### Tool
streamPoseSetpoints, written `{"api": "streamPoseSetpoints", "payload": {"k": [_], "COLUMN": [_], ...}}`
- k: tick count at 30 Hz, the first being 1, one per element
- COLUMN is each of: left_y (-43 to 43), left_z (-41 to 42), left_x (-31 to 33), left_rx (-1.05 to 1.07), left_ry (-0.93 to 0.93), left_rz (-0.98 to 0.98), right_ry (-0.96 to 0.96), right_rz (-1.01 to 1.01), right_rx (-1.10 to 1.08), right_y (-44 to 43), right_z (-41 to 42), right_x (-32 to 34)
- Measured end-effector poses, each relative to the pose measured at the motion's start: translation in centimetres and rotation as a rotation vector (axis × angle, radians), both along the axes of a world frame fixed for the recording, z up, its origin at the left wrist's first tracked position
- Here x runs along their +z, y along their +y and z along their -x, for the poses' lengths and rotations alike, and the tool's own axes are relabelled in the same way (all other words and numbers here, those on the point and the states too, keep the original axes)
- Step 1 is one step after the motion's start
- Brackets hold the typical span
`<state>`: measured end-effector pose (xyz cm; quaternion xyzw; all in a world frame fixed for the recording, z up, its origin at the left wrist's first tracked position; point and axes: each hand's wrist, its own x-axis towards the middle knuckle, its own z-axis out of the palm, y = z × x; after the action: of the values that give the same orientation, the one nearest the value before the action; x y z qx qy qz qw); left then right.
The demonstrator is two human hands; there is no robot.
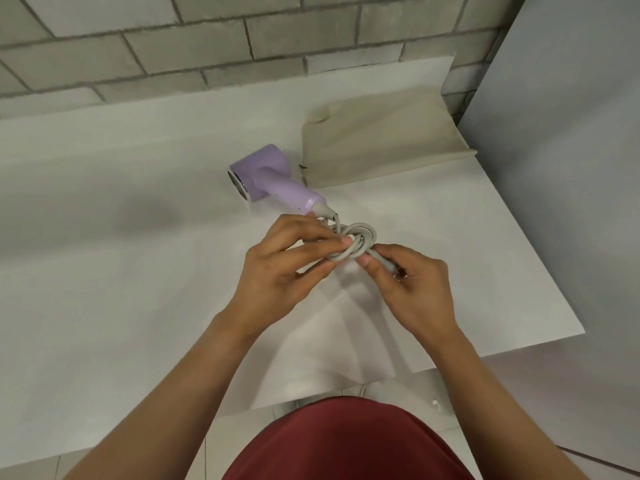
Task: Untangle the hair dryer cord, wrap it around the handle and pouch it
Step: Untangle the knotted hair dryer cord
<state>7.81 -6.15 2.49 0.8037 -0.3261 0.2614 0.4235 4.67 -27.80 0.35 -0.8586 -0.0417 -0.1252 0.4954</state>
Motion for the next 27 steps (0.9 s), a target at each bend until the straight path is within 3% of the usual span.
{"api": "streamPoseSetpoints", "payload": {"k": [3,5,11,15,19,23,27], "left_y": [0.2,0.0,-1.2,-1.8,-2.1,-1.7,-1.2], "left_z": [-0.2,-0.2,-0.6,-0.7,-0.9,-1.1,-1.6], "left_x": [-0.1,0.2,1.1,1.4,1.2,1.2,1.6], "left_rx": [0.019,0.042,0.038,-0.016,0.008,-0.049,-0.091], "left_ry": [-0.052,0.045,0.771,0.881,0.971,1.010,0.990], "left_rz": [0.021,0.065,0.376,0.417,0.449,0.475,0.433], "right_ry": [0.128,0.244,0.362,0.197,-0.011,0.030,-0.164], "right_rz": [-0.141,-0.209,-0.215,0.072,0.075,-0.089,0.120], "right_rx": [-0.003,0.067,0.159,0.099,-0.070,0.107,0.100], "right_y": [1.1,1.7,0.5,-0.2,-0.1,-0.2,0.1], "right_z": [0.2,0.5,0.8,1.3,1.5,1.6,1.6], "right_x": [0.4,1.2,3.9,4.7,5.0,4.7,3.4]}}
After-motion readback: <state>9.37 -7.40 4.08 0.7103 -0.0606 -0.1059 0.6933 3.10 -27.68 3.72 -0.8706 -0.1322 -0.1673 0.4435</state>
